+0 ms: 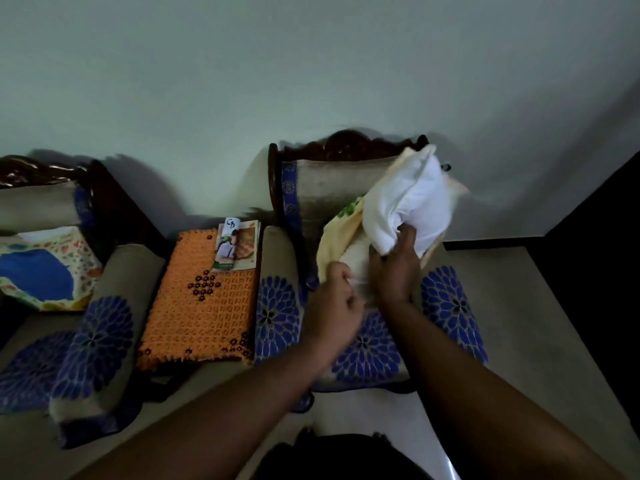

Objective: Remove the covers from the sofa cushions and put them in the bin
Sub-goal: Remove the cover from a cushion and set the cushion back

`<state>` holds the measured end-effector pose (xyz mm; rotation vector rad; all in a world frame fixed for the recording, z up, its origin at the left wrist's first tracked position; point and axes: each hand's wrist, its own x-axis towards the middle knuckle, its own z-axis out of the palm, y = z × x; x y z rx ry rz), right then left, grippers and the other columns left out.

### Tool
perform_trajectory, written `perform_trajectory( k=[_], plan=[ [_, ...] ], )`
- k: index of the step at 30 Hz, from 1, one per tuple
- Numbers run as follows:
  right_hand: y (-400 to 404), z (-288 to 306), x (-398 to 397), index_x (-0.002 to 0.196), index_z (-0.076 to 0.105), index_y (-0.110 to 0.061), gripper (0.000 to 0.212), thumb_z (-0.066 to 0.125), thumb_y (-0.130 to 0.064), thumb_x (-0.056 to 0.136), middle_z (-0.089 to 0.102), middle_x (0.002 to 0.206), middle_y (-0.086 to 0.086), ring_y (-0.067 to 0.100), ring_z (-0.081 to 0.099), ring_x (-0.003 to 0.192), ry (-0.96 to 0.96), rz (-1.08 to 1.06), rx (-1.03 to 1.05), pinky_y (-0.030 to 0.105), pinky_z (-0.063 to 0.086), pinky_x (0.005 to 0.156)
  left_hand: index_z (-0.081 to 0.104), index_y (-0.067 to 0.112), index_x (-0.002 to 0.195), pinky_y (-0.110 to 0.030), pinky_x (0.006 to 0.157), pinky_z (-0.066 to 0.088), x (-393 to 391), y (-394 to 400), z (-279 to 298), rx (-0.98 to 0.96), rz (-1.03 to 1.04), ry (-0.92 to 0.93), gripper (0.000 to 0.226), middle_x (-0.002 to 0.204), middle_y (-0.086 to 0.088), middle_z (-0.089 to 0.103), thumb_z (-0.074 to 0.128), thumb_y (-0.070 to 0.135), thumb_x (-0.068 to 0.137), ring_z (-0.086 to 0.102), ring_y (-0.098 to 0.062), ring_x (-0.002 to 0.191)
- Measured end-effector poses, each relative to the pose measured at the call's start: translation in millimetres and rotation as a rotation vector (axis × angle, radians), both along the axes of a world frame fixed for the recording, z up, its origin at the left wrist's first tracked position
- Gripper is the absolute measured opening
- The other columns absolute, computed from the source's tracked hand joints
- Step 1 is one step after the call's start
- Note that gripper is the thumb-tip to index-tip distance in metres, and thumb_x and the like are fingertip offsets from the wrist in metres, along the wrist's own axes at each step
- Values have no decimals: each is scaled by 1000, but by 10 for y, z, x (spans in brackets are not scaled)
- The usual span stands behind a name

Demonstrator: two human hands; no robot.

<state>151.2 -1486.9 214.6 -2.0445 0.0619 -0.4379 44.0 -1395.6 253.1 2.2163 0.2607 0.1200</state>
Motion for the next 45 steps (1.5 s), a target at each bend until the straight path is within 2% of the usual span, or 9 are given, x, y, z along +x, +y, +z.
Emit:
perform_trajectory(
  k=[5,12,17,20,24,30,34,37,45],
  plan=[
    [-240,137,208,125,47,-16,44,66,-26,87,65,102,-2,30,65,92,-20,17,54,35,50,73,46,27,125,-25,60,40,596,509,-69,14,67,-29,37,106,3,58,62,27,92,59,-12,84],
    [-274,-87,-162,139,37,-23,63,72,-24,87,58,121,-8,15,59,107,37,222,5,35,51,88,49,18,137,-49,101,46,1145,638,-250,44,69,146,56,135,-14,52,49,44,86,52,-34,122],
    [-353,-216,-262,142,36,-19,71,76,-33,86,54,129,0,20,54,116,32,264,-100,33,44,92,70,20,106,-42,87,53,1164,586,-175,-388,183,233,47,102,-8,69,52,53,79,65,-30,98],
    [-400,-277,-219,138,37,-22,76,73,-53,79,46,132,8,28,45,120,29,287,-284,44,42,96,69,18,102,-44,77,56,1124,537,-188,-428,181,229,34,94,-10,71,55,40,81,68,-31,91],
    [-542,-257,-173,123,46,-22,54,72,-37,78,49,122,0,24,47,112,-38,353,-276,52,46,91,69,17,103,-34,61,56,986,530,-304,-602,196,273,16,92,-12,74,56,14,96,70,-27,82],
    [-809,-362,-196,128,43,-28,70,75,-58,74,54,124,-3,20,55,116,204,414,29,55,49,93,69,8,92,-61,86,57,962,584,-499,-882,406,410,23,106,-27,70,56,25,87,69,-39,89],
    [-646,-38,4,158,14,-34,121,72,-81,62,30,161,-3,18,35,143,447,429,146,45,33,118,71,12,93,-51,90,56,945,480,-405,-784,444,384,37,95,-15,73,47,41,89,69,-32,90],
    [-490,80,198,149,30,-33,122,74,-89,50,41,151,3,25,46,134,502,320,-47,47,42,110,72,24,110,-45,87,56,913,426,-281,-787,242,417,50,104,-4,75,62,61,77,70,-28,96],
    [-383,21,120,155,25,-27,97,81,-26,75,51,144,3,22,52,125,344,330,-44,31,42,94,44,18,130,-40,82,53,809,794,-475,201,39,176,74,120,-7,65,80,53,76,65,-30,103]
  ],
)
